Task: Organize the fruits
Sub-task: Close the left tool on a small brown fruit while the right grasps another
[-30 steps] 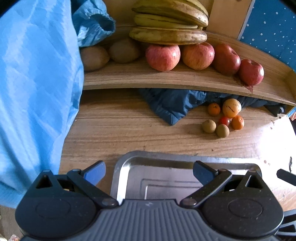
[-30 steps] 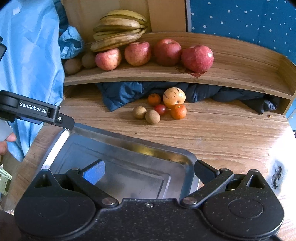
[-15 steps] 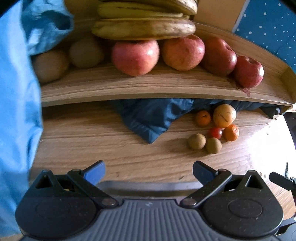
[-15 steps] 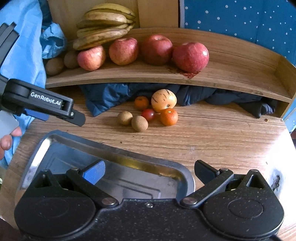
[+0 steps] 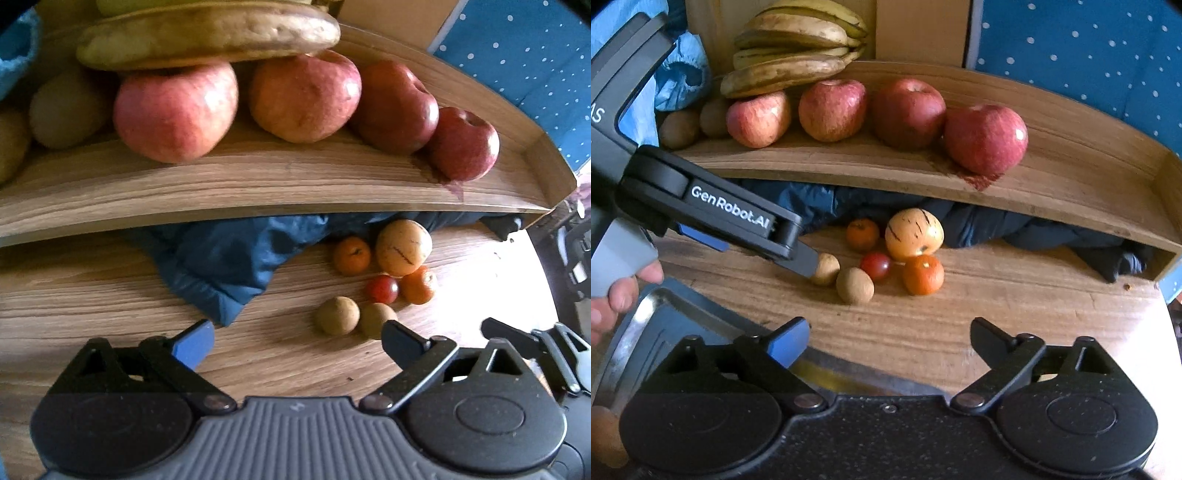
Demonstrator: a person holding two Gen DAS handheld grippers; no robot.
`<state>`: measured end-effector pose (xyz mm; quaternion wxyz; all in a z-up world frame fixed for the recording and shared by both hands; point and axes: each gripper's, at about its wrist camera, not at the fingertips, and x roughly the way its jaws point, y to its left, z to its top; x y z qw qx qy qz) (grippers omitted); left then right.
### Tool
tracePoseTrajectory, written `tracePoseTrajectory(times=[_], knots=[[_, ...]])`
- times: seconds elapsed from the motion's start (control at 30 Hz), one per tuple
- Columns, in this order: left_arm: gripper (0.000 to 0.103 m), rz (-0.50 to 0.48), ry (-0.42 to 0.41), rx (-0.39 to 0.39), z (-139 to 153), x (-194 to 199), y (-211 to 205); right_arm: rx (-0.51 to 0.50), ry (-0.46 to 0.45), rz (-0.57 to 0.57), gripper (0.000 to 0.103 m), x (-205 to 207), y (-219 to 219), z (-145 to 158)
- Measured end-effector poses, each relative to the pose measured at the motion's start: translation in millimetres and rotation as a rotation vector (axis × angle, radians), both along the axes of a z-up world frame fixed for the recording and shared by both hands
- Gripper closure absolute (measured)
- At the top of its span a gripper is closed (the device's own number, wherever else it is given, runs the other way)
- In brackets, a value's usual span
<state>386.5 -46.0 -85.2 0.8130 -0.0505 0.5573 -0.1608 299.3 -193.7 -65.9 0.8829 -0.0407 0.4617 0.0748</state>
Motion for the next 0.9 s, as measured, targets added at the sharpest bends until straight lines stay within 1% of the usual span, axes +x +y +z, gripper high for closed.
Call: tracePoseTrajectory(times=[0.13, 0.27, 0.37, 0.43, 0.53, 0.6, 0.77, 0.9], knots=[[0.013, -0.008, 0.004, -0.037, -3, 3, -1, 0.009, 0.004, 0.013, 0.021, 8, 4, -5], [0.023, -0.009, 0.016, -0.075, -5, 4, 0, 0.021, 0.010, 0.042, 0.025, 15, 8, -9], [0.028, -0.018, 0.019, -0.090, -6, 4, -2, 0.011, 0.011, 0.068, 0.034, 18, 13, -13], [0.030, -0.015, 0.018, -0.102, -6, 5, 0, 0.006, 0.016, 0.079, 0.043, 22, 14, -16], [0.036, -0.010, 0.023, -0.109, -6, 7, 2, -0.003, 0.017, 0.091, 0.049, 26, 15, -20], [0.041, -0.009, 0.026, -0.114, -5, 8, 5, -0.005, 0.019, 0.096, 0.051, 29, 16, -21], [0.042, -0.010, 0.034, -0.123, -6, 9, 9, 0.010, 0.024, 0.094, 0.053, 32, 17, -23], [0.047, -0.013, 0.036, -0.122, -8, 10, 5, 0.011, 0.023, 0.100, 0.058, 34, 18, -23]])
